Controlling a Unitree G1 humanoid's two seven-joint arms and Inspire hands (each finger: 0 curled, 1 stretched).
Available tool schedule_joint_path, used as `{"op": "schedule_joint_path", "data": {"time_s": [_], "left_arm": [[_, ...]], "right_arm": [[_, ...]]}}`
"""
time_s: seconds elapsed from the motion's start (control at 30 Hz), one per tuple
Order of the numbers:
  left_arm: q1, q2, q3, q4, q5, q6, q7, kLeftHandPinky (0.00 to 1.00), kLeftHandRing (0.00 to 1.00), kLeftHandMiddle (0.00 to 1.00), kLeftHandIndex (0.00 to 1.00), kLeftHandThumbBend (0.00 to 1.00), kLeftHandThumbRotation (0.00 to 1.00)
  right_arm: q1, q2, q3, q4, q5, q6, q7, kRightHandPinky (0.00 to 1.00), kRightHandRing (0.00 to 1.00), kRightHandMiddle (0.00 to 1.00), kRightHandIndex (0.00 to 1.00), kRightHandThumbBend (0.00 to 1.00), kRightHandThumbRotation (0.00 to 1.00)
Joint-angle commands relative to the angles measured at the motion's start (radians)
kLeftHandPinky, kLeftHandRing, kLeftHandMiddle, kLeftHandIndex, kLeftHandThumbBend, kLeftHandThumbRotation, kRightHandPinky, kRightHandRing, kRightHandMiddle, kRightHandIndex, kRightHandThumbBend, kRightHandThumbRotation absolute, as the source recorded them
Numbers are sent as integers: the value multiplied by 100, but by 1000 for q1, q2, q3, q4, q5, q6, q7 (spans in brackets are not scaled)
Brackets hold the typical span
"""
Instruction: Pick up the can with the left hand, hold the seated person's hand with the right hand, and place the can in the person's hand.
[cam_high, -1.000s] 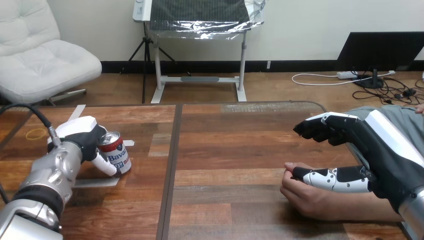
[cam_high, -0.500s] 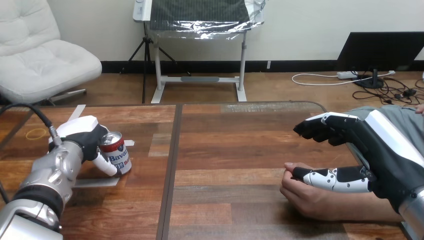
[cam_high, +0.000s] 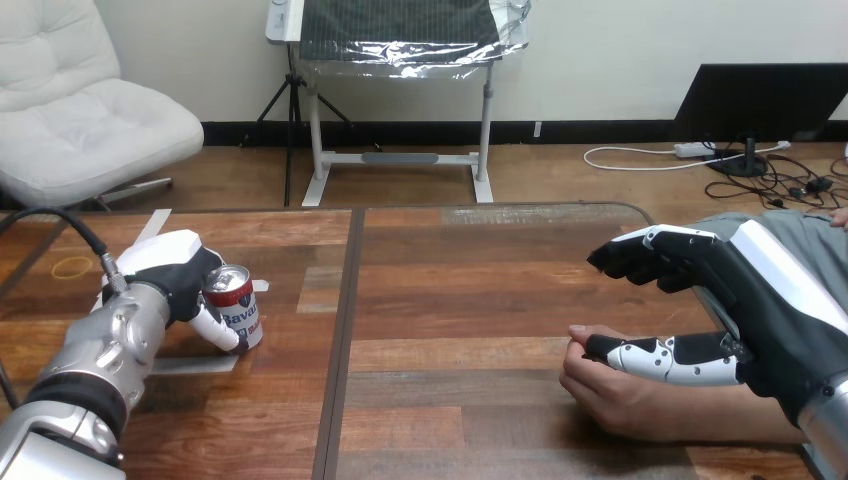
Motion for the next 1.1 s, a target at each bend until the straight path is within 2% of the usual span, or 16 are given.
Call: {"op": "schedule_joint_path", "data": {"time_s": [0.0,0.47,0.73,1.07], "left_arm": [[-28,-5,15,0,-19,-15,22,61,67,72,74,66,6],[-24,4,22,-6,-48,-45,28,65,70,75,75,68,12],[-18,-2,61,-5,-99,-56,41,69,74,78,77,72,13],[-13,-1,81,-23,-130,-81,45,71,77,81,79,76,14]], "right_arm": [[-57,-21,-13,-34,-1,-6,2,77,77,75,71,64,0],[-62,-26,-3,-27,-12,-3,4,77,77,75,71,64,0],[-64,-27,2,-24,-15,-11,3,76,76,75,71,64,0],[-64,-20,-1,-20,-7,-15,2,75,75,75,71,64,0]]}}
